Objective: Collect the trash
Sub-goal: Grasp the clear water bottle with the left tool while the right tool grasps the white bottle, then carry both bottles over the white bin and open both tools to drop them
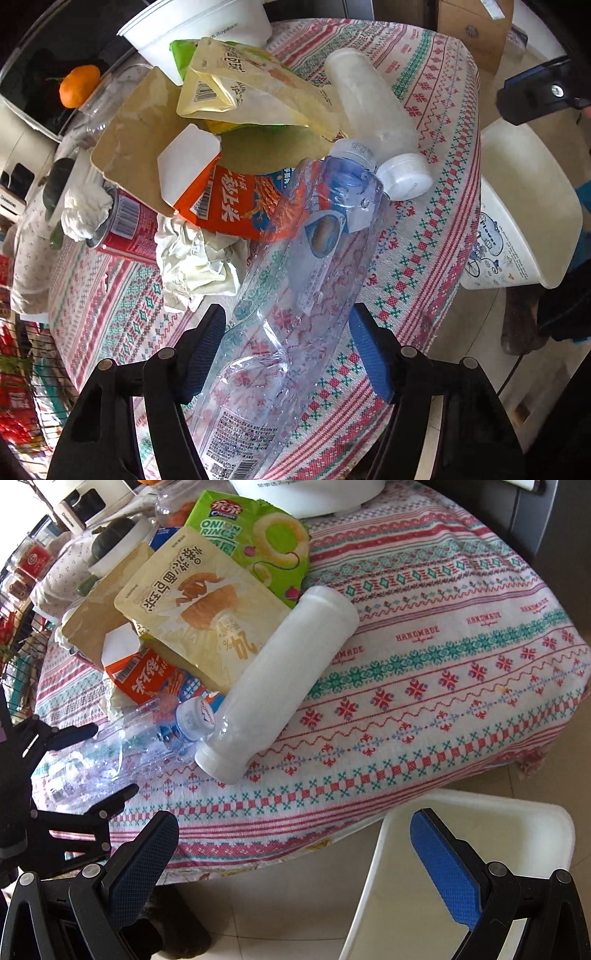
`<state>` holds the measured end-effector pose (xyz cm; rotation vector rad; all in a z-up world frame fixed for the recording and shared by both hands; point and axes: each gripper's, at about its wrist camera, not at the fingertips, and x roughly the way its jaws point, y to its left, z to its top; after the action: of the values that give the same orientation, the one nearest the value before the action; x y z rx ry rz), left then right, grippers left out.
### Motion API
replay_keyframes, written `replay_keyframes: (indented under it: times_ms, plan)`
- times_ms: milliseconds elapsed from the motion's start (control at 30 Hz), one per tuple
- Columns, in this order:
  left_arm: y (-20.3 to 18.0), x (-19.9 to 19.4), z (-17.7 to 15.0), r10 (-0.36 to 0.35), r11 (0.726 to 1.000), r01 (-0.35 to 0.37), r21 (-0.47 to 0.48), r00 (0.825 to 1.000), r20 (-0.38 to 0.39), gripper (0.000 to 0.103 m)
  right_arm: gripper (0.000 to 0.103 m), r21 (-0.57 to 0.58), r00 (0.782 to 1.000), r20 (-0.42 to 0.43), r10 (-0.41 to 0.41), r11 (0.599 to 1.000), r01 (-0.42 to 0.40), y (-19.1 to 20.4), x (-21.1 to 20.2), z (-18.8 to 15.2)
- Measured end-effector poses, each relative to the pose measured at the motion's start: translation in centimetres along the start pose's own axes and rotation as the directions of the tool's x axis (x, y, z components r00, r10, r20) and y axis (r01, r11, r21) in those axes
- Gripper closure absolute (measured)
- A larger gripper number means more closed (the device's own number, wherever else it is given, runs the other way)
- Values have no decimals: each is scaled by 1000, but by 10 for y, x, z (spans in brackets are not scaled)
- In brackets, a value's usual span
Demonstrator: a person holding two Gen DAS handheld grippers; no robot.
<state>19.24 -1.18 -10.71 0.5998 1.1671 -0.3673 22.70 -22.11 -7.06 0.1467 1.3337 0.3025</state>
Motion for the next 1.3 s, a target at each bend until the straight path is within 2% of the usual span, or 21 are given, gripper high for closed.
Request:
replay_keyframes:
  times_ms: [67, 167, 333, 467, 667, 767, 833, 1067, 1300]
  plan:
    - [2, -6, -7, -2, 999, 2, -38, 1000, 8, 37, 0, 25, 1000, -6, -8, 1000, 8, -2, 6, 5]
    - [14, -12, -19, 10, 993, -8, -116, 1000, 11, 37, 0, 74, 1000, -11, -13, 997, 13, -6, 14, 14]
    - [29, -4, -42, -27, 977, 17, -213, 999, -42, 37, 6, 192, 1000, -5, 21, 981, -19, -14, 29, 29]
    - [37, -3, -48, -48, 964, 36, -264, 998, -40, 37, 15, 265, 998, 5, 57, 962, -56, -13, 45, 39]
    - [40, -2, -50, -54, 960, 38, -278, 997, -49, 36, 25, 314, 996, 12, 86, 946, -86, 0, 74, 52]
    - [40, -4, -51, -58, 958, 43, -282, 997, -46, 36, 39, 343, 997, -8, 80, 936, -73, -2, 88, 53]
    - [44, -4, -52, -68, 953, 53, -298, 997, -40, 37, 46, 345, 997, 11, 82, 935, -80, -3, 87, 54]
    - [62, -14, -61, -124, 910, 124, -395, 992, 25, 39, 48, 345, 994, 58, 93, 932, -107, -12, 63, 46]
    - [66, -34, -64, -204, 850, 244, -467, 970, 136, 39, 49, 311, 979, 150, 135, 934, -176, -28, 12, 27]
